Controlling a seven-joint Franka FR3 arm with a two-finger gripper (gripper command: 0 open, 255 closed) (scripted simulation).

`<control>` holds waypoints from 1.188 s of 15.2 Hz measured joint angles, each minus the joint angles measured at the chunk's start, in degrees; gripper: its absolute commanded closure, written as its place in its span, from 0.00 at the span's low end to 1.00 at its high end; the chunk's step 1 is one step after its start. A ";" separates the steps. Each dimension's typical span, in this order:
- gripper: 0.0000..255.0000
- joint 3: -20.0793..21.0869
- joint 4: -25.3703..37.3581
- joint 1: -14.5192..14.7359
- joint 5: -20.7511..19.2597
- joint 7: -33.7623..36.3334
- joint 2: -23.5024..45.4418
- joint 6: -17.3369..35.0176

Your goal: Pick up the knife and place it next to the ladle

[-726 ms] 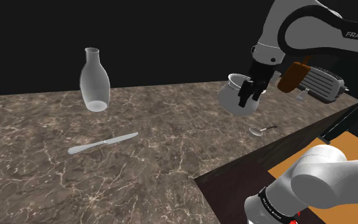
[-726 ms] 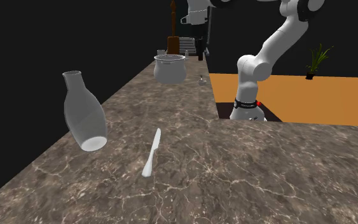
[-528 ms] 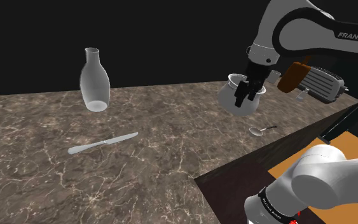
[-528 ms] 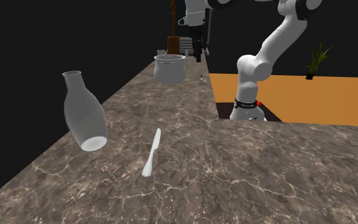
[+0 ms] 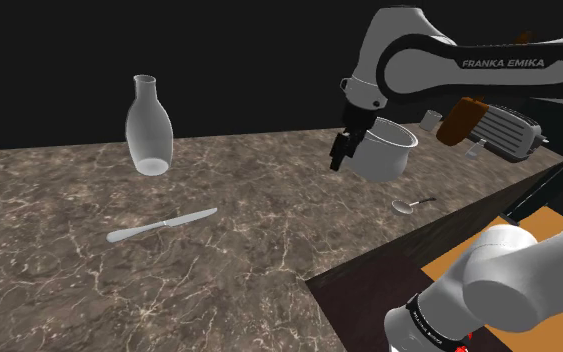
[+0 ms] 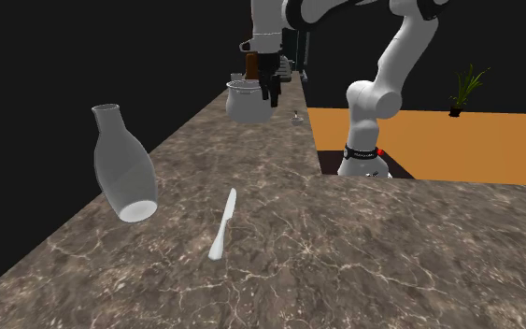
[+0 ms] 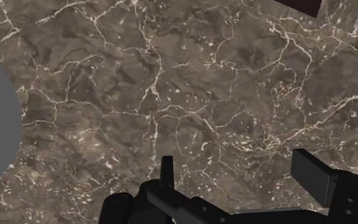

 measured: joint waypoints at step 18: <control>0.00 6.08 15.70 10.13 3.89 -18.08 28.27 19.54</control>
